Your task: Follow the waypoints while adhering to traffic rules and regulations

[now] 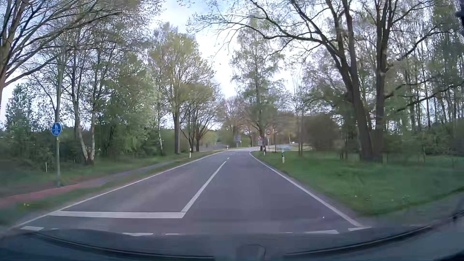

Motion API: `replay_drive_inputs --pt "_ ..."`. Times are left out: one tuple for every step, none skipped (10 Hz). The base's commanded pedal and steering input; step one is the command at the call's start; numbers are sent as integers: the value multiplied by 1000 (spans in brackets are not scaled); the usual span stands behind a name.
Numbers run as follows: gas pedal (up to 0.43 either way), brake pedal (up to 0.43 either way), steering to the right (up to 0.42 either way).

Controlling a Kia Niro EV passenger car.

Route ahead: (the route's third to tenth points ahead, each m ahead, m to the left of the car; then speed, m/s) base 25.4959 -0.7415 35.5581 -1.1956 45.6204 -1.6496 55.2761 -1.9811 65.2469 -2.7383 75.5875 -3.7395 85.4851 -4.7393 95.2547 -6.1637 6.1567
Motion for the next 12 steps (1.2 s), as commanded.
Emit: replay_drive_inputs --pt "280 0 48" --pt "280 0 44" --pt "280 0 33" --pt "280 0 23" --pt "280 0 11" --pt "280 0 10" --pt "280 0 10" --pt "280 0 9" --pt "280 0 8" --pt "280 0 5" --pt "280 0 0" --pt "280 0 -1"
